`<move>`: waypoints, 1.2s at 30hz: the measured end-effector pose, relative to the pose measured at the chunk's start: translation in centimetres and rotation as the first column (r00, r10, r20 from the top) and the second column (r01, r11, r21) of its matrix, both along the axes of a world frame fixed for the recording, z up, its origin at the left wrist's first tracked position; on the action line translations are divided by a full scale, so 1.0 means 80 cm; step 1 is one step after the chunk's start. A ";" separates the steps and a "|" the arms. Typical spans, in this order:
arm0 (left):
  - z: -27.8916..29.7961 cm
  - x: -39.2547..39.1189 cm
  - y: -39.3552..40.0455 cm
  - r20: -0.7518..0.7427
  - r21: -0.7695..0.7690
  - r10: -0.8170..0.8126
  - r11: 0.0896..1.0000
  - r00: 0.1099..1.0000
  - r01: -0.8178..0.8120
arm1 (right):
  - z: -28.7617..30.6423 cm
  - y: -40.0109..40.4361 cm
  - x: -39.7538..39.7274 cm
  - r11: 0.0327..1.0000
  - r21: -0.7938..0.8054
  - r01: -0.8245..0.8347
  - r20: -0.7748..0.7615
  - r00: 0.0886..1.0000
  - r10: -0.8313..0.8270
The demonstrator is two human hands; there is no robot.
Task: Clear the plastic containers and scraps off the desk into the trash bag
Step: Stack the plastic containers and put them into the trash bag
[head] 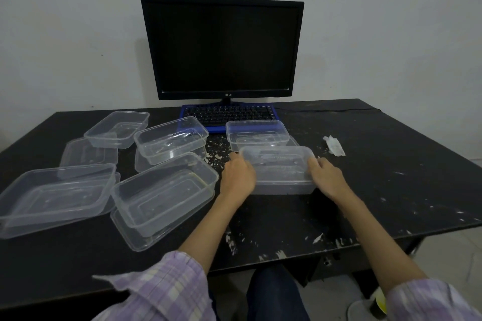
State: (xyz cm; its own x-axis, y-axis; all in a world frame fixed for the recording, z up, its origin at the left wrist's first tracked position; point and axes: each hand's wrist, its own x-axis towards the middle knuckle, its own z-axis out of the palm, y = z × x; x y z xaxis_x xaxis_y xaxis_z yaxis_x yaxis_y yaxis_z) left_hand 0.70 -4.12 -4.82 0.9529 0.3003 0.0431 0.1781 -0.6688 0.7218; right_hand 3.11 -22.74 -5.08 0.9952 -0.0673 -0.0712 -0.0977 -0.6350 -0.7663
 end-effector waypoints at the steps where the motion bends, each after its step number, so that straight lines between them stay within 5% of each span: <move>1: 0.002 0.000 0.001 0.002 -0.027 0.015 1.000 1.000 -0.015 | 0.000 0.000 0.000 1.000 0.011 0.014 -0.014 1.000 -0.014; 8: 0.036 0.010 0.008 0.152 -0.140 -0.004 0.990 0.988 0.025 | 0.041 0.005 0.003 0.947 0.309 0.084 -0.032 0.996 -0.078; 20: 0.128 -0.039 0.117 0.202 -0.427 0.081 0.904 0.976 0.013 | 0.134 0.069 -0.035 0.765 0.578 -0.285 0.075 0.952 0.298; 29: 0.127 -0.188 0.255 0.279 -0.478 0.287 0.869 0.916 -0.127 | 0.127 0.216 -0.103 0.541 0.708 -0.455 0.065 0.804 0.591; 36: 0.098 -0.342 0.340 0.206 -0.566 0.510 0.758 0.836 -0.323 | 0.087 0.326 -0.191 0.372 0.756 -0.539 0.069 0.630 0.773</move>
